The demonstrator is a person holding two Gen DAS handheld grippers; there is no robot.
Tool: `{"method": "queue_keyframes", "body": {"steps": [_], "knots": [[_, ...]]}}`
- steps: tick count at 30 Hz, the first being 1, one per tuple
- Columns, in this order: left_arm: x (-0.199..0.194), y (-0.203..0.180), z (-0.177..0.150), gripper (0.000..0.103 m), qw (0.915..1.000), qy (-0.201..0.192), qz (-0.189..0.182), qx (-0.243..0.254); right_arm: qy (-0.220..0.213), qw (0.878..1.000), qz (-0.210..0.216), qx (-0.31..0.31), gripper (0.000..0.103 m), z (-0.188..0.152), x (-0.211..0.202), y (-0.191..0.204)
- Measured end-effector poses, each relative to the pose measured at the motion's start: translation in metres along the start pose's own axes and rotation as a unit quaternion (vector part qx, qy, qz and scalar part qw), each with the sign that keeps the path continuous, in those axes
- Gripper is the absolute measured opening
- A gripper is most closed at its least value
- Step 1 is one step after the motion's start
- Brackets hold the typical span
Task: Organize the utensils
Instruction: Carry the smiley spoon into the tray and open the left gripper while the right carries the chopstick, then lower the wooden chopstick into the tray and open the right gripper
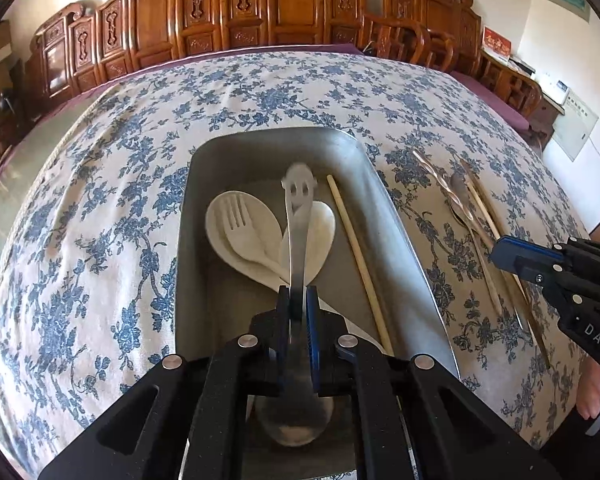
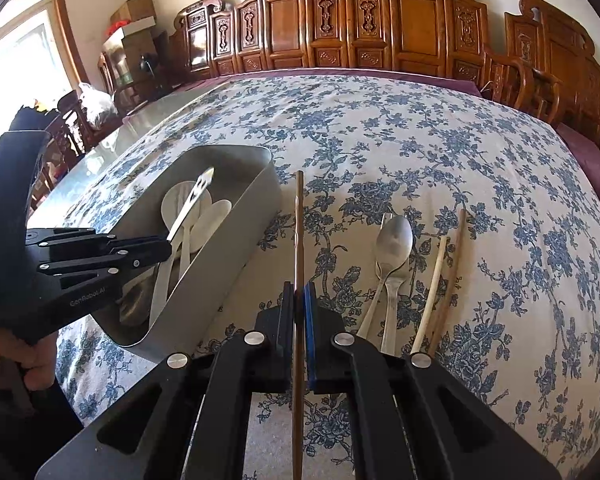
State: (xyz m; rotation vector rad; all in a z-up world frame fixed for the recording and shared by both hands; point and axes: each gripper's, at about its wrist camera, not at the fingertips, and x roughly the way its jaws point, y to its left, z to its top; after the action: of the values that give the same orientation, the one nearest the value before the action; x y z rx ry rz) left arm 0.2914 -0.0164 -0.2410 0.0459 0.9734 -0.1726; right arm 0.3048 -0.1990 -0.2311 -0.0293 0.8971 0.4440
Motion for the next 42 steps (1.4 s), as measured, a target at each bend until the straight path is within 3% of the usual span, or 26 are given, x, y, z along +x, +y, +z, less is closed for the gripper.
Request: {"method": "queue_keyframes", "body": {"steps": [13, 23, 34, 42], "knots": [[-0.034, 0.012, 0.005, 0.012, 0.9992, -0.039, 0.005, -0.003, -0.007, 1.000, 0.014, -0.015, 0.006, -0.005, -0.010, 0.022], [-0.050, 0.042, 0.007, 0.016, 0.9977, -0.062, 0.024, -0.013, -0.021, 0.999, 0.045, 0.003, 0.006, 0.013, -0.017, 0.053], [-0.061, 0.068, 0.005, 0.016, 0.9964, -0.071, 0.037, -0.027, -0.015, 0.997, 0.072, 0.034, 0.006, 0.058, 0.018, 0.087], [-0.065, 0.079, 0.004, 0.016, 0.9960, -0.075, 0.032, -0.037, -0.017, 0.998, 0.051, 0.041, 0.006, 0.079, 0.047, 0.091]]}}
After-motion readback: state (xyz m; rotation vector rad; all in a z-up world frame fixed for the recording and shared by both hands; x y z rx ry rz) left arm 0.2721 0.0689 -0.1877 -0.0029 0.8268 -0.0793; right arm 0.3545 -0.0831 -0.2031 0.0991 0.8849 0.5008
